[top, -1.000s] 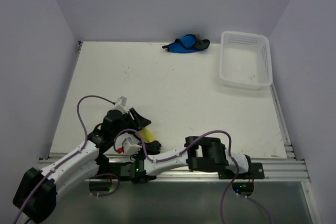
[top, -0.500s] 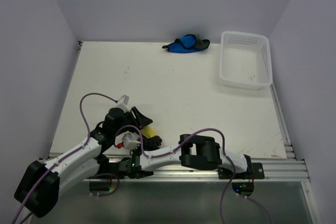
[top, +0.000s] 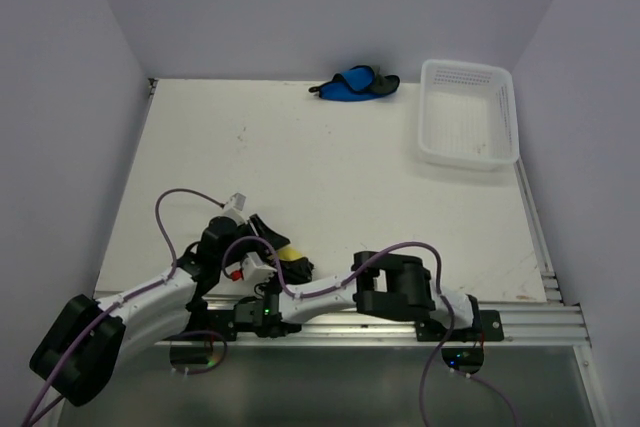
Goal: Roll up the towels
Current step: Roll the towel
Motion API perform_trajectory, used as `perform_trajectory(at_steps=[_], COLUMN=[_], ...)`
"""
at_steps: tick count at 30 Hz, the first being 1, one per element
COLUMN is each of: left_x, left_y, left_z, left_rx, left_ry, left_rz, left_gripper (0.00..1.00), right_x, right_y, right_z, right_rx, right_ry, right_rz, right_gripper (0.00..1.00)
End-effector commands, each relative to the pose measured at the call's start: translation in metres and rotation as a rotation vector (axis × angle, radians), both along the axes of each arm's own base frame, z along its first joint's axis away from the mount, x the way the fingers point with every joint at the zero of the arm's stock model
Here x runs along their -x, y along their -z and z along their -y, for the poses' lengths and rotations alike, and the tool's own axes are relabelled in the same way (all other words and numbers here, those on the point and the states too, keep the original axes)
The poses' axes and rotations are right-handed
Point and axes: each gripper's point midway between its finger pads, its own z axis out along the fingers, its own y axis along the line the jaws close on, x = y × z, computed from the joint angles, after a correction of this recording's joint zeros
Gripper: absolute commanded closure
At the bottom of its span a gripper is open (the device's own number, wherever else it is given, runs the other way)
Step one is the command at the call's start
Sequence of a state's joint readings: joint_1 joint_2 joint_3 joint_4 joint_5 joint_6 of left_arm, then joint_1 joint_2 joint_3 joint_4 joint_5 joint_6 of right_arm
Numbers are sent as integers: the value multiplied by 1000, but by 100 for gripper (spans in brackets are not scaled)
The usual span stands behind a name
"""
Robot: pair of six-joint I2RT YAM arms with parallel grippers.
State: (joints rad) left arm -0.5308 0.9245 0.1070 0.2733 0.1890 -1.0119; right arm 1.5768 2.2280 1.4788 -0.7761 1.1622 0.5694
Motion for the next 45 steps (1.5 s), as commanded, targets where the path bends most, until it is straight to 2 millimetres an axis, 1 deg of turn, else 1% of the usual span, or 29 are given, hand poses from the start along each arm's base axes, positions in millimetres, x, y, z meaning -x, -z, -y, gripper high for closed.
perform_trajectory(at_steps=[1,2,5,6,8,9,11,13,14,15,17,18,19,20,21,22,23,24,25,26,30,31,32,33,35,36,39,41,45], left_x=[10,11,13,15,16,16,16,15,15,15,15,16,15,16,16,16,16,16,16,16,15,15,14,14,14,15,16,16,16], left_y=[27,29,33,35,36,36,36,35,35,35,35,37,36,37,38,37,38,38,38,38,35,35,34,34,34,34,34,34,35], left_z=[-13,-14,-16,-17,-17,-18,-18,-17,-17,-18,-18,-18,-18,-18,-18,-17,-17,-17,-17,-17,-16,-17,-17,-17,-17,-17,-18,-18,-18], left_rx=[-67,-71,-75,-75,-73,-73,-74,-72,-72,-73,-74,-77,-77,-79,-79,-77,-77,-76,-79,-78,-74,-74,-74,-73,-76,-77,-77,-76,-77], left_ry=[-25,-28,-33,-35,-36,-39,-39,-40,-41,-41,-40,-39,-39,-38,-37,-35,-34,-33,-33,-34,-33,-34,-34,-35,-36,-32,-34,-34,-37], left_rz=[-61,-64,-75,-81,-81,-79,-81,-78,-76,-78,-77,-80,-80,-80,-82,-78,-79,-82,-82,-81,-72,-70,-70,-67,-69,-70,-70,-69,-72], left_gripper=[51,51,51,51,51,51,51,51,51,51,51,51,51,51,51,51,51,51,51,51,51,51,51,51,51,51,51,51,51], right_x=[4,4,6,7,9,13,17,22,25,28,29,32,31,24,29,29,16,14,17,9,2,3,-3,-4,-10,-12,-13,-13,-11], right_y=[-14,-21,-26,-34,-33,-36,-35,-39,-42,-48,-60,-54,-70,-73,-67,-73,-78,-71,-70,-73,-63,-59,-58,-46,-41,-33,-21,-9,10], right_z=[-5,-6,-5,-6,-2,2,1,9,4,11,8,13,13,12,13,11,9,12,8,6,2,1,-1,1,-2,-1,0,3,16], right_rx=[-147,-177,-227,-261,-283,-347,-378,-433,-489,-524,-616,-631,-699,-756,-778,-828,-890,-897,-914,-940,-962,-966,-988,-977,-1003,-993,-969,-939,-870], right_ry=[9,8,10,11,11,12,12,0,-10,-20,-33,-36,-43,-31,-44,-55,-37,-36,-55,-54,-42,-43,-35,-13,-5,7,17,37,61], right_rz=[-66,-72,-90,-94,-117,-152,-181,-221,-255,-273,-299,-343,-362,-382,-457,-502,-521,-549,-605,-603,-663,-690,-691,-710,-725,-730,-740,-745,-737], right_gripper=[61,57,53,52,48,44,43,40,40,39,39,39,39,39,39,39,38,38,38,38,37,39,41,44,48,55,61,61,73])
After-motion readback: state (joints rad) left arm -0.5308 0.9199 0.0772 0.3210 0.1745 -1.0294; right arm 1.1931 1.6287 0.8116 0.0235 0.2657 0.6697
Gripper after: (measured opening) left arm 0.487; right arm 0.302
